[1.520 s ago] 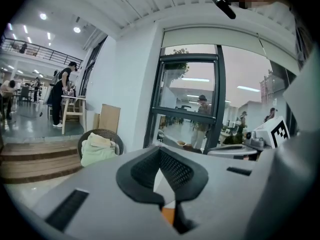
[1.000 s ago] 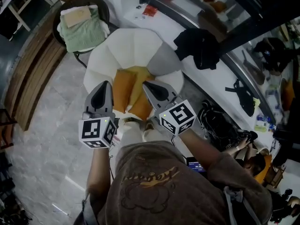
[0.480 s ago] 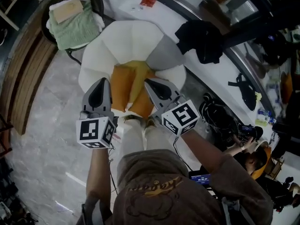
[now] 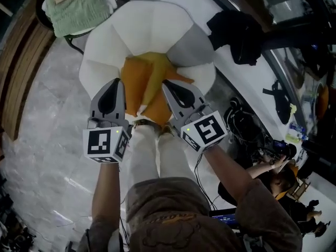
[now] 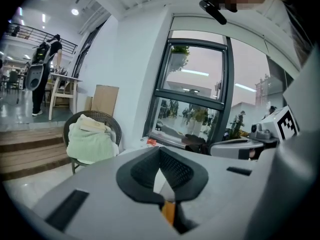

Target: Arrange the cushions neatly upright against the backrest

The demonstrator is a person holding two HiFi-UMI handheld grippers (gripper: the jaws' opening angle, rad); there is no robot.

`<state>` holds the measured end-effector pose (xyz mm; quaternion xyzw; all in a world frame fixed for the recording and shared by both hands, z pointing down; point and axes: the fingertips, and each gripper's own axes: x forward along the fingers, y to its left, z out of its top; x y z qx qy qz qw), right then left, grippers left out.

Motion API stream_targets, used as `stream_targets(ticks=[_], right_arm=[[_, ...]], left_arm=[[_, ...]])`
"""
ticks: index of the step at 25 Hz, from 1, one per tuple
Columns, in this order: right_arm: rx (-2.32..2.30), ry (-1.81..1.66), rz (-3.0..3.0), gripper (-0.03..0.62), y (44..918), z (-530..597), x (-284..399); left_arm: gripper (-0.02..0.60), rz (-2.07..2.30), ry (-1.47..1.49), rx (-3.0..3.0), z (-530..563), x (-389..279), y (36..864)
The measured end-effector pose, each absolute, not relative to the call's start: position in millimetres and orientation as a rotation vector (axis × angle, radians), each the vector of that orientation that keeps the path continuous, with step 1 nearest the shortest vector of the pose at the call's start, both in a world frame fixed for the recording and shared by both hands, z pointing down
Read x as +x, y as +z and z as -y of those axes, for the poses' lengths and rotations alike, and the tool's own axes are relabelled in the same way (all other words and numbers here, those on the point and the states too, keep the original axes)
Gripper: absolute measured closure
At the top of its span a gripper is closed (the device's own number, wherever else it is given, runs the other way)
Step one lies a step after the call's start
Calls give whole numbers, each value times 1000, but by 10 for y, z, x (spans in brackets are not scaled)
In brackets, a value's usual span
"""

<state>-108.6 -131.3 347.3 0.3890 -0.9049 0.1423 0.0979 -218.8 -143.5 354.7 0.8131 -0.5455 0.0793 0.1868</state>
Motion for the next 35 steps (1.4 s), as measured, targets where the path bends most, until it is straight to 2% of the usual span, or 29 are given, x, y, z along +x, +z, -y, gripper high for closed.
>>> stream_targets(ticks=[16,32,35], right_arm=[[1171,559,2560,574,4867,1223,-1058],[1183,662,2489,574,5348,1426,-1140],[1172,685,2479,574,5437,1419,-1155]], left_arm=[[576,1458,310,2199,1198,-2128,4996],[574,1444,368,2198,1825,-2170,5660],[542,1458,381,2170,1958,-2213,5881]])
